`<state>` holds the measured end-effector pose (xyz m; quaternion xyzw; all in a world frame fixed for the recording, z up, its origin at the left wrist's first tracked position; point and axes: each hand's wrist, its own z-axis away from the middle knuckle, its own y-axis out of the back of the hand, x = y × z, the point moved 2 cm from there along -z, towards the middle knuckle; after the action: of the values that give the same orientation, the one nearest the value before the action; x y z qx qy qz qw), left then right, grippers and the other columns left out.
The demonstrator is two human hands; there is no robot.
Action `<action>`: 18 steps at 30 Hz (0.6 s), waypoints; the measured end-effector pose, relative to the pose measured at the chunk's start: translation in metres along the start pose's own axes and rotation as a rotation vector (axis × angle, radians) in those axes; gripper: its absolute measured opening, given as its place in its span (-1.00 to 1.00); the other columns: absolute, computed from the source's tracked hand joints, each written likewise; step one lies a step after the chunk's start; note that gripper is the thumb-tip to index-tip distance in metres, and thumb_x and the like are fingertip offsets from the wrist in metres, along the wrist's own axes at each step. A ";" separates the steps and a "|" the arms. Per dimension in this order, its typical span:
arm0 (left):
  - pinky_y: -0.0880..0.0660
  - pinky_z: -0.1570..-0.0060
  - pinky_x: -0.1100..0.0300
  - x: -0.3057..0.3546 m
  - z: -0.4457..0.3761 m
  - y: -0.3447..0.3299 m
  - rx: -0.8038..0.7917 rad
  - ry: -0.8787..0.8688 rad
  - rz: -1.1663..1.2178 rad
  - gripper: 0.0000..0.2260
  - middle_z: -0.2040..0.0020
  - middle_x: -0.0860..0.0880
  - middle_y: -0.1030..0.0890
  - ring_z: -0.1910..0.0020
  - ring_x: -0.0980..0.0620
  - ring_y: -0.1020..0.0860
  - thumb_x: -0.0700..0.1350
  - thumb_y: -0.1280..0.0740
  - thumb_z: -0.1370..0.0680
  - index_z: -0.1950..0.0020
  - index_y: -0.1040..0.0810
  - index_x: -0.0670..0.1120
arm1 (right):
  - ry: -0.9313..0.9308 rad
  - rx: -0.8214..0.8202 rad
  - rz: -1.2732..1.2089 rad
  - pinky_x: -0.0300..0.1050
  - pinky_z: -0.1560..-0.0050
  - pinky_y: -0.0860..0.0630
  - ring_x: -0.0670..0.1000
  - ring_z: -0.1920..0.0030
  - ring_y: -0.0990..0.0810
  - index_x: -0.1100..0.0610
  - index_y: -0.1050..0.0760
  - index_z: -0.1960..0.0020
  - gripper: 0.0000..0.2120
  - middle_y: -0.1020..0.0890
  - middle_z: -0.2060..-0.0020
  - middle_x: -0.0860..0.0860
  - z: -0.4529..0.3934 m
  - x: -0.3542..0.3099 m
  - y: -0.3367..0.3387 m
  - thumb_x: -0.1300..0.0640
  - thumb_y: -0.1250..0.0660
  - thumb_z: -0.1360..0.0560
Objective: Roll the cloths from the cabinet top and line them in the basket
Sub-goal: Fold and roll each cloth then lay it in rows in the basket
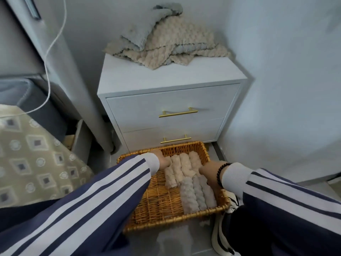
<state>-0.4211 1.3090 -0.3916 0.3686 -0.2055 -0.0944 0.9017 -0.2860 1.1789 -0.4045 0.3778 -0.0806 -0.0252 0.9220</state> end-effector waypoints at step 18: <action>-0.60 0.08 0.12 0.008 0.118 0.118 0.266 -0.213 0.853 -0.75 0.05 -0.04 -0.67 0.12 0.03 -0.67 -0.18 -0.32 -0.55 -0.23 -0.50 -0.09 | -0.067 0.677 -0.721 -0.19 -0.08 -0.39 0.04 -0.15 -0.50 0.12 -0.50 -0.21 -0.74 -0.54 -0.14 0.04 0.092 -0.004 0.150 0.07 -0.26 -0.56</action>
<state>-0.4636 1.3161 -0.2306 0.3520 -0.4409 0.2750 0.7785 -0.3075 1.2226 -0.2351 0.6590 0.0221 -0.3272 0.6769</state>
